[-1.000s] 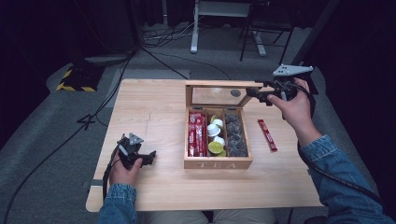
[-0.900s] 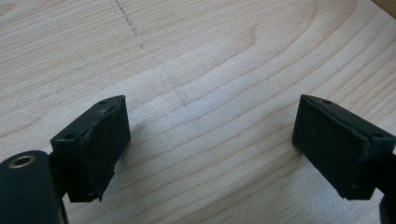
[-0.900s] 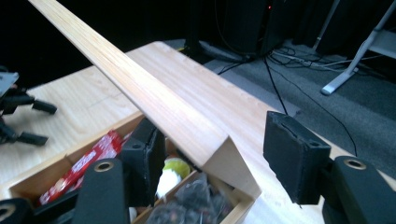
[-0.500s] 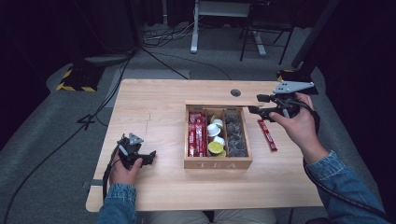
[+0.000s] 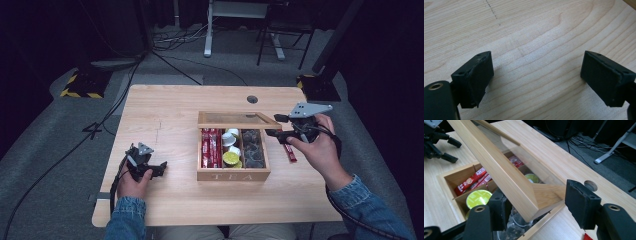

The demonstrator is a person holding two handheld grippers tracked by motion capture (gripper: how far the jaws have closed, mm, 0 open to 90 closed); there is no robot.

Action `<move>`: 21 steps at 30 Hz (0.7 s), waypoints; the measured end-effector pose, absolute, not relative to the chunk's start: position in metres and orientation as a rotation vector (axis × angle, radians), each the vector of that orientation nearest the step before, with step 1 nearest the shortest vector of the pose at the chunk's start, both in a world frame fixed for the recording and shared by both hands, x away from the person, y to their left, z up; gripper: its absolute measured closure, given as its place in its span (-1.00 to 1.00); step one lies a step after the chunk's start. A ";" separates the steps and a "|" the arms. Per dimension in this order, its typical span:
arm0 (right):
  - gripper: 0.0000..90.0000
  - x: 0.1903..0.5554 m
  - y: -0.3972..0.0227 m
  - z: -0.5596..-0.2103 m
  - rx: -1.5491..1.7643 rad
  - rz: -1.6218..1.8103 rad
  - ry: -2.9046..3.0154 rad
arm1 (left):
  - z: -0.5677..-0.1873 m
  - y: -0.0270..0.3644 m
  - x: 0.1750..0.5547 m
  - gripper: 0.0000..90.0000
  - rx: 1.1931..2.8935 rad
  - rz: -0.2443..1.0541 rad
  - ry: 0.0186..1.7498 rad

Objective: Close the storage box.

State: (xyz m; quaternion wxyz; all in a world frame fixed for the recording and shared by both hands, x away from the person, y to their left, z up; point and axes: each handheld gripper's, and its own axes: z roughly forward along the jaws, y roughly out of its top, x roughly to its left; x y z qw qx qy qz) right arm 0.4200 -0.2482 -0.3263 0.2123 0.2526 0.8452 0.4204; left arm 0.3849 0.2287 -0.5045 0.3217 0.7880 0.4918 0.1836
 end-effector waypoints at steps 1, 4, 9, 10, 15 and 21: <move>-0.11 0.418 -0.248 -0.327 0.700 1.165 2.353 | -0.505 0.229 0.385 -0.74 2.068 0.482 1.292; -0.13 0.413 -0.248 -0.329 0.687 1.163 2.357 | -0.505 0.228 0.385 -0.74 2.065 0.479 1.296; -0.16 0.404 -0.247 -0.336 0.660 1.131 2.370 | -0.505 0.228 0.385 -0.74 2.066 0.478 1.297; -0.16 0.403 -0.247 -0.338 0.659 1.128 2.370 | -0.505 0.228 0.385 -0.74 2.068 0.477 1.295; -0.17 0.398 -0.248 -0.345 0.634 1.135 2.362 | -0.505 0.228 0.385 -0.74 2.068 0.478 1.295; -0.22 0.392 -0.248 -0.356 0.633 1.119 2.375 | -0.505 0.228 0.385 -0.74 2.068 0.477 1.295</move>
